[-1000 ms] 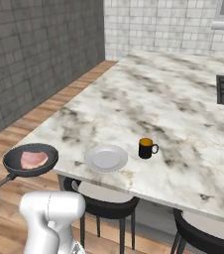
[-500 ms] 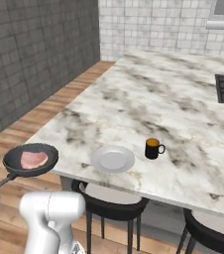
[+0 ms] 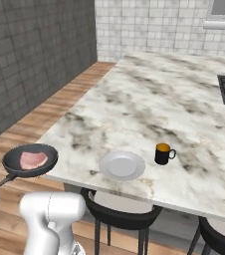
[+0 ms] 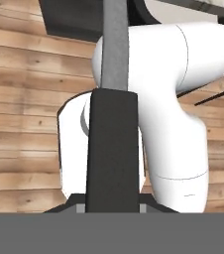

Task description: Pick up the pan with the steak in it and place it on the dining table. Then place the steak on the plate.

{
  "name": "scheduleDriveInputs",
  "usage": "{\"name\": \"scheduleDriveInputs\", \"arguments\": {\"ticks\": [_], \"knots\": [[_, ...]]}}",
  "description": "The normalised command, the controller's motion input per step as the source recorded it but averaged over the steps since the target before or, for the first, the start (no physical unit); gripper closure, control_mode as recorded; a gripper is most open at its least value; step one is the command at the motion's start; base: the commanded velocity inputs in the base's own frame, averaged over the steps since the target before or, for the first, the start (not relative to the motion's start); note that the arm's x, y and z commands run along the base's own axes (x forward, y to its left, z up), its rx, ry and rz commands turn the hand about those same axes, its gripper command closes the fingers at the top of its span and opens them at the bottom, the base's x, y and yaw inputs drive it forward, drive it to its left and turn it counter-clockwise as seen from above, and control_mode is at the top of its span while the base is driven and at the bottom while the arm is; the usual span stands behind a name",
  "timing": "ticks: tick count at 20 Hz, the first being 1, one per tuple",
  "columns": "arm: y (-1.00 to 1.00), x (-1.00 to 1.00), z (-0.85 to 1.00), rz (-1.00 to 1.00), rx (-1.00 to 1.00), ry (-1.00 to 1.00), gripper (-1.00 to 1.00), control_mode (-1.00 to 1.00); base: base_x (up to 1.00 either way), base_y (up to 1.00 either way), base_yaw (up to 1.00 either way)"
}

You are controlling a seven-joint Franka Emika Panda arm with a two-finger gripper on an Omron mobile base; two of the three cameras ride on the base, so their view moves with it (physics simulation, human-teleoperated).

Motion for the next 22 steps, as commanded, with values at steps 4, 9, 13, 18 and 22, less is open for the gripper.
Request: {"name": "scheduleDriveInputs", "arguments": {"ticks": [4,9,13,18,22], "knots": [[0.0,0.0,0.0,0.0,0.0,0.0,1.0,1.0,0.72,-0.01,-0.02],[-0.02,0.4,-0.05,0.0,0.0,0.0,1.0,-1.0,0.14,-0.01,0.0],[-0.13,0.63,-0.08,0.0,0.01,0.0,1.0,-1.0,0.0,0.0,0.0],[-0.25,0.57,-0.07,0.0,0.03,0.0,1.0,-1.0,0.0,0.0,0.0],[-0.2,0.51,-0.1,0.0,0.03,0.0,1.0,-1.0,0.0,0.0,0.0]]}}
